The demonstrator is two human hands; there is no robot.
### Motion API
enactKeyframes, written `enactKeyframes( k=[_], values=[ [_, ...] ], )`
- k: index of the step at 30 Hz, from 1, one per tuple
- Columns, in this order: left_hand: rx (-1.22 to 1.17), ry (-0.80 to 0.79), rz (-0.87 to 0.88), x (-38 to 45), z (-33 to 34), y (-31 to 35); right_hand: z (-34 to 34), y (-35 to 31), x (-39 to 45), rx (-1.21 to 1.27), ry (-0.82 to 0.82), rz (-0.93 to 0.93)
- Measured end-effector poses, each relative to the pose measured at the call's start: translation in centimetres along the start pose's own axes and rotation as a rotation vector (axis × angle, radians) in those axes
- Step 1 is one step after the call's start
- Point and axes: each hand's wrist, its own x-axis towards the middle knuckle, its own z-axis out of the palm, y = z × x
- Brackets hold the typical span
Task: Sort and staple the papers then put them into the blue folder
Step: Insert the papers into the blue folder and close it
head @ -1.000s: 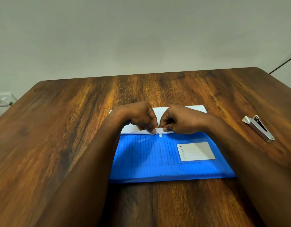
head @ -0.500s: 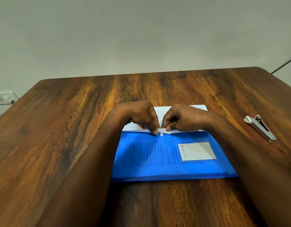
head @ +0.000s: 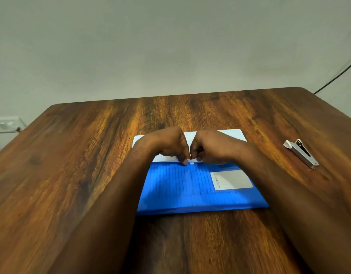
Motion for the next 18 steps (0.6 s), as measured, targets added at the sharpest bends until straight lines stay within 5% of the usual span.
enactKeyframes(
  k=[18],
  values=[
    [0.138, 0.250, 0.114, -2.3, 2.8, -0.2, 1.5, -1.1, -2.1, -0.124, 0.066, 0.026]
  ],
)
